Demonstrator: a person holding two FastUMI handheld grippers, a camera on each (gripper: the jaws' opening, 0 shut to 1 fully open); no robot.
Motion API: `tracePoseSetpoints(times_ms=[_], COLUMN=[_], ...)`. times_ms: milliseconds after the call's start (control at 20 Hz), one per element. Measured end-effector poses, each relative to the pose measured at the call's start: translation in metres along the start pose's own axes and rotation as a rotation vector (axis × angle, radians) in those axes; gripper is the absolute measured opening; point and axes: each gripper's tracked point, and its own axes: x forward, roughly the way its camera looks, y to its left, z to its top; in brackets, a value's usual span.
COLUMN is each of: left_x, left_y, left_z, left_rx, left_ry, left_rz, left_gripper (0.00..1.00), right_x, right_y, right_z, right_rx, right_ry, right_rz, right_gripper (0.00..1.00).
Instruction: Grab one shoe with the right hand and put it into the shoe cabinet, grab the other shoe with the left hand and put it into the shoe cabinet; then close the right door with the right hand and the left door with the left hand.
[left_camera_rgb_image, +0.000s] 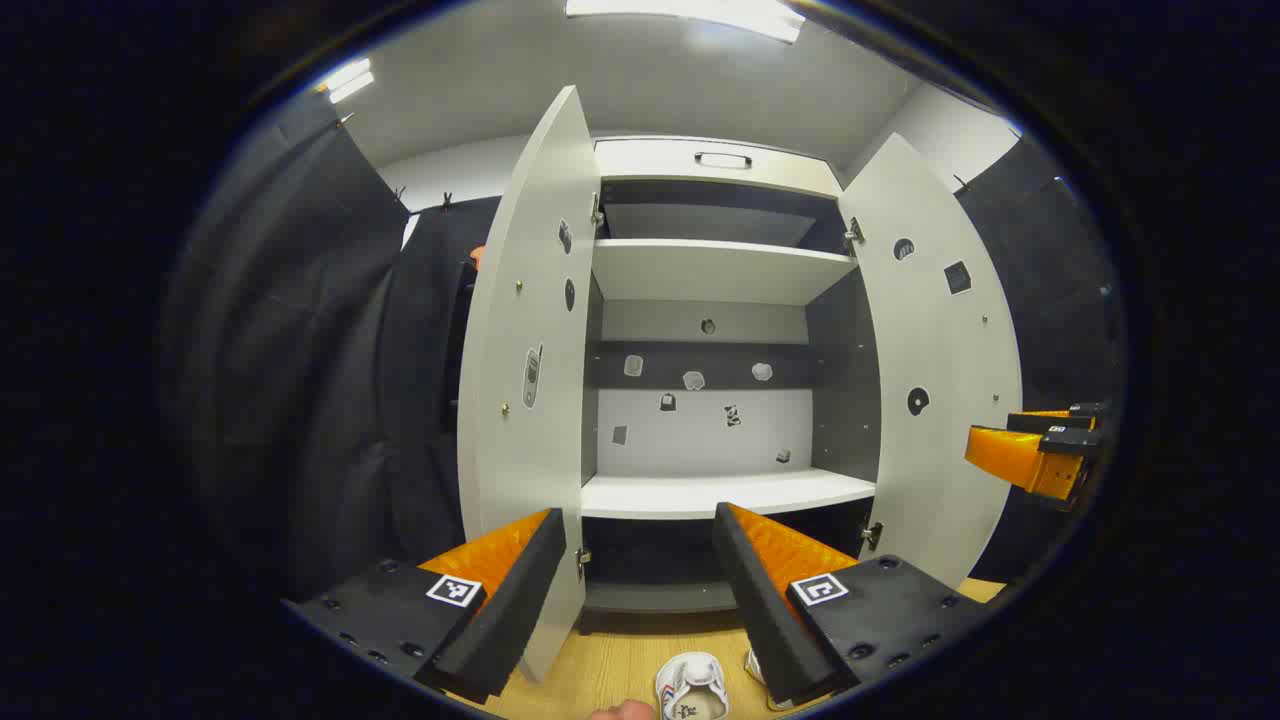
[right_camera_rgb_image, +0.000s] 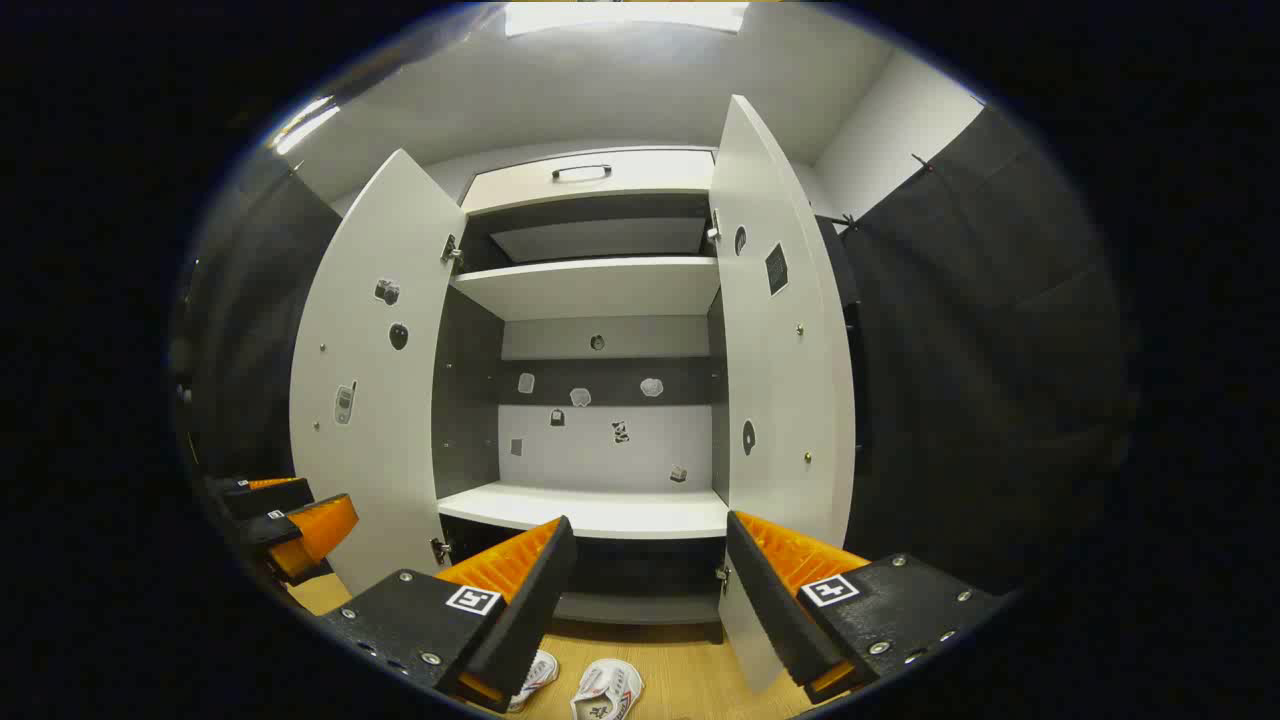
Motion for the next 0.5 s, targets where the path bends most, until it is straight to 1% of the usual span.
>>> tracePoseSetpoints(times_ms=[50, 500], left_x=[-0.0003, -0.0069], left_y=[-0.0014, -0.006], left_z=[0.0015, 0.0052], left_rx=[0.001, 0.021], left_ry=[-0.004, -0.012], left_rz=[-0.001, -0.009], left_gripper=[0.96, 0.96], right_x=[0.0001, -0.0056], right_y=[-0.0008, -0.0007], right_z=[0.0013, 0.0052], right_rx=[0.0, 0.001], right_ry=[-0.002, -0.012], right_rz=[-0.002, -0.002], right_gripper=[0.93, 0.93])
